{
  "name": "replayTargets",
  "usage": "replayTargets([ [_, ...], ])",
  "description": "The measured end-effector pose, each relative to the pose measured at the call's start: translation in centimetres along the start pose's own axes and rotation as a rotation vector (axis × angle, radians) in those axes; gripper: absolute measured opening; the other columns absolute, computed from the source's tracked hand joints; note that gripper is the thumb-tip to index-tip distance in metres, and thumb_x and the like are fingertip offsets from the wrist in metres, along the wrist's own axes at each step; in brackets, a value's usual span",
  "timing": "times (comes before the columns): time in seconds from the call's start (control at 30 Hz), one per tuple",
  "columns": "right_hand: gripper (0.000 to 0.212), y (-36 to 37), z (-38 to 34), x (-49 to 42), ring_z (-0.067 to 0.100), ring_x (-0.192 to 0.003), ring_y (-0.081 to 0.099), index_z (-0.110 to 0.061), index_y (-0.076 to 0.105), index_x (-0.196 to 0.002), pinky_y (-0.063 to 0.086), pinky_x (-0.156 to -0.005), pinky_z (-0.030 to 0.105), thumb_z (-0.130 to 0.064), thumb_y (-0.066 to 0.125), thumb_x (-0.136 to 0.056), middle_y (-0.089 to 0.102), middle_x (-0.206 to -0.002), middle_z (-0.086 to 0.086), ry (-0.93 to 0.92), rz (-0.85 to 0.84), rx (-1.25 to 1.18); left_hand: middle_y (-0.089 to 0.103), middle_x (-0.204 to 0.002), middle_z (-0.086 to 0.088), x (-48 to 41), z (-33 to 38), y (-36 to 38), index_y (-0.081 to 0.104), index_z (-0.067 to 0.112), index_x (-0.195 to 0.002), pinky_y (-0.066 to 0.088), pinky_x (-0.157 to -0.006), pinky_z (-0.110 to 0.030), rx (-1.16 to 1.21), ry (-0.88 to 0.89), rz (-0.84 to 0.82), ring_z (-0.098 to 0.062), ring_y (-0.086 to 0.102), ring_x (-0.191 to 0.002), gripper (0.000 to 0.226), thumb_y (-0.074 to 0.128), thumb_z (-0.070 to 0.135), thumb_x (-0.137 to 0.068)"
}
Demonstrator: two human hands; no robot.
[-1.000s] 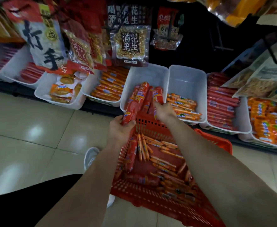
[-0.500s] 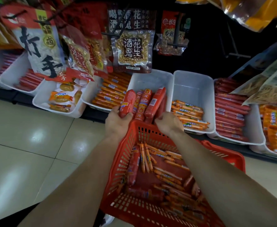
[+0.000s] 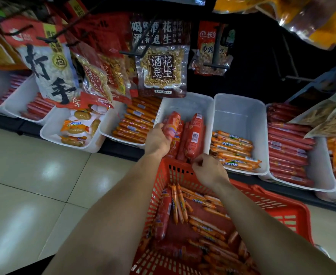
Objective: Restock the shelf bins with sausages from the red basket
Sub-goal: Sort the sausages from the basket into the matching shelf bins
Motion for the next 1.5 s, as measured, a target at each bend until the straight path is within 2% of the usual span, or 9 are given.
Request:
replayTargets([
  [0.17, 0.019, -1.7, -0.1, 1.6, 0.019, -0.091, 0.063, -0.028, 0.069, -0.103, 0.054, -0.078, 0.036, -0.033, 0.054, -0.091, 0.067, -0.104, -0.004, 0.006, 0.026, -0.017, 0.062, -0.134, -0.004, 4.6, -0.2, -2.3, 0.057, 0.017, -0.137, 0.045, -0.101, -0.035, 0.016, 0.021, 0.008, -0.023, 0.059, -0.121, 0.042, 0.062, 0.021, -0.095],
  [0.33, 0.008, -3.9, 0.4, 5.1, 0.024, -0.089, 0.059, -0.03, 0.063, -0.09, 0.043, -0.072, 0.031, -0.028, 0.055, -0.089, 0.066, -0.104, 0.001, 0.021, 0.057, -0.023, 0.07, -0.122, -0.002, 11.6, 0.8, -3.9, 0.066, 0.016, -0.126, 0.046, -0.091, -0.024, 0.019, 0.066, -0.008, -0.019, 0.065, -0.11, 0.034, 0.062, 0.019, -0.092],
  [0.53, 0.015, -5.0, 3.7, 10.6, 0.026, -0.099, 0.064, -0.026, 0.068, -0.093, 0.045, -0.075, 0.031, -0.031, 0.056, -0.086, 0.068, -0.104, 0.003, 0.037, 0.058, -0.034, 0.071, -0.119, -0.002, 19.3, 0.1, -0.3, 0.068, 0.017, -0.122, 0.044, -0.092, -0.021, 0.015, 0.064, -0.145, -0.018, 0.065, -0.112, 0.032, 0.067, 0.02, -0.09],
  [0.63, 0.016, -4.4, 6.2, 13.1, 0.025, -0.102, 0.063, -0.026, 0.069, -0.096, 0.05, -0.083, 0.033, -0.032, 0.058, -0.086, 0.067, -0.108, 0.003, 0.056, 0.037, -0.016, 0.07, -0.119, -0.003, 21.8, -1.3, 2.6, 0.064, 0.015, -0.127, 0.041, -0.08, -0.016, -0.058, 0.058, -0.275, -0.022, 0.065, -0.109, 0.036, 0.065, 0.022, -0.092],
  [0.9, 0.026, 0.3, 14.9, 15.4, 0.037, -0.107, 0.063, -0.016, 0.068, -0.11, 0.05, -0.094, 0.041, -0.029, 0.055, -0.092, 0.069, -0.111, 0.018, 0.143, -0.153, 0.101, 0.066, -0.127, -0.005, 24.3, -6.0, 8.7, 0.059, 0.024, -0.132, 0.052, -0.091, -0.04, -0.302, 0.062, -0.478, -0.028, 0.063, -0.113, 0.044, 0.066, 0.035, -0.09],
  [1.03, 0.052, 4.0, 18.5, 15.2, 0.037, -0.116, 0.058, -0.014, 0.056, -0.131, 0.047, -0.089, 0.036, -0.041, 0.067, -0.088, 0.059, -0.128, 0.017, 0.133, -0.387, 0.17, 0.062, -0.13, -0.011, 23.9, -8.8, 11.6, 0.056, 0.022, -0.134, 0.05, -0.09, -0.039, -0.414, 0.037, -0.651, -0.033, 0.06, -0.117, 0.054, 0.07, 0.044, -0.086],
  [1.13, 0.09, 6.6, 20.8, 15.8, 0.035, -0.137, 0.04, -0.015, 0.034, -0.152, 0.037, -0.11, 0.039, -0.053, 0.073, -0.081, 0.037, -0.152, 0.015, 0.055, -0.52, 0.28, 0.061, -0.135, -0.006, 23.9, -10.1, 13.6, 0.056, 0.024, -0.134, 0.047, -0.099, -0.038, -0.451, 0.037, -0.764, -0.027, 0.057, -0.123, 0.069, 0.077, 0.051, -0.074],
  [1.23, 0.118, 8.9, 23.2, 16.4, 0.036, -0.145, 0.025, -0.026, 0.012, -0.159, 0.031, -0.116, 0.048, -0.062, 0.079, -0.069, 0.016, -0.162, 0.01, 0.024, -0.665, 0.437, 0.059, -0.137, 0.008, 23.7, -11.6, 15.7, 0.056, 0.037, -0.131, 0.047, -0.103, -0.041, -0.433, 0.055, -0.819, -0.016, 0.055, -0.125, 0.091, 0.07, 0.08, -0.052],
  [1.5, 0.112, 10.9, 24.9, 15.9, 0.037, -0.139, 0.033, -0.027, 0.013, -0.156, 0.038, -0.109, 0.052, -0.062, 0.074, -0.07, 0.019, -0.158, 0.011, -0.061, -0.693, 0.622, 0.049, -0.147, -0.004, 23.2, -13.0, 18.6, 0.042, 0.023, -0.148, 0.043, -0.105, -0.036, -0.521, 0.05, -0.949, -0.023, 0.05, -0.13, 0.083, 0.081, 0.044, -0.078],
])
Point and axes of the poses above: each hand's wrist, its own x-axis away from the middle knuckle, its own y-axis out of the palm, z = x × y, the point moved 5 cm from there along -x, towards the middle knuckle
